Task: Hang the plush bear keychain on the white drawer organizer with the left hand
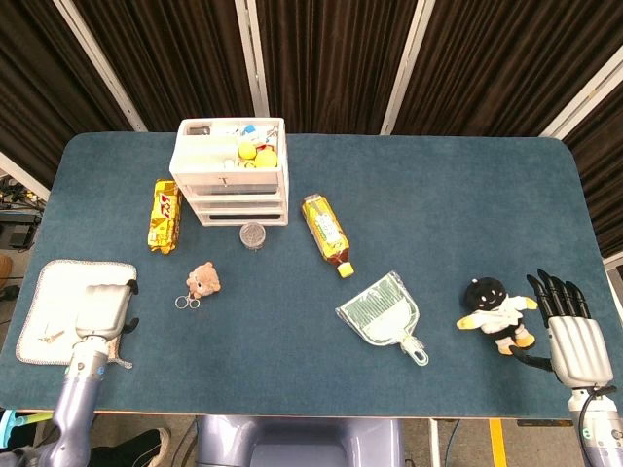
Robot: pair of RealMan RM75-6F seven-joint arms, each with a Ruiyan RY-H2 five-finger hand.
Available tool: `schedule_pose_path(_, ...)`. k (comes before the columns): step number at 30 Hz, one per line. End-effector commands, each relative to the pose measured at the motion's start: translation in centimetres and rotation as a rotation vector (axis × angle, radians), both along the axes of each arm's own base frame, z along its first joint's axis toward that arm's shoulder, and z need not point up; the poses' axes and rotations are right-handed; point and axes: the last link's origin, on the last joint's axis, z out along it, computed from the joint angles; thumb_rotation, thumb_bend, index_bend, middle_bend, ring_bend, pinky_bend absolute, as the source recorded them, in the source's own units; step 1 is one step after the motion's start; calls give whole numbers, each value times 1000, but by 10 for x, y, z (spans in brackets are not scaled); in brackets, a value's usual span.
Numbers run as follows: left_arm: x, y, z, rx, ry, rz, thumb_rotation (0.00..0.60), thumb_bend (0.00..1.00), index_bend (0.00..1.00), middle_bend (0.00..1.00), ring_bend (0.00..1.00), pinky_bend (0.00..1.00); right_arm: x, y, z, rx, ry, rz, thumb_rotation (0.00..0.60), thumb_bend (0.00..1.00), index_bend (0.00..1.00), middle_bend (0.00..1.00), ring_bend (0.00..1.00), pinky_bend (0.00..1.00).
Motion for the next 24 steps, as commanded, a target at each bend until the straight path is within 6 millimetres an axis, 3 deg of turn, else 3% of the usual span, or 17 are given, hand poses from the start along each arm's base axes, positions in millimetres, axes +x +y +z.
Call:
schedule_pose_path(1,8,12,-15,-5,-5,-1,600,235,405,944,871,761,0,0,0,1,-1,2,600,54,16,0,0,0)
schedule_pose_path(10,28,26,-49,-33,-25,2,600,252,410,942,870,762,0,0,1,1,-9,0,600,54,16,0,0,0)
schedule_pose_path(24,36,29,-67,-57,-22,-2,600,274,432,940,870,761,1,1,0,5,-14,8,600,54,16,0,0,0)
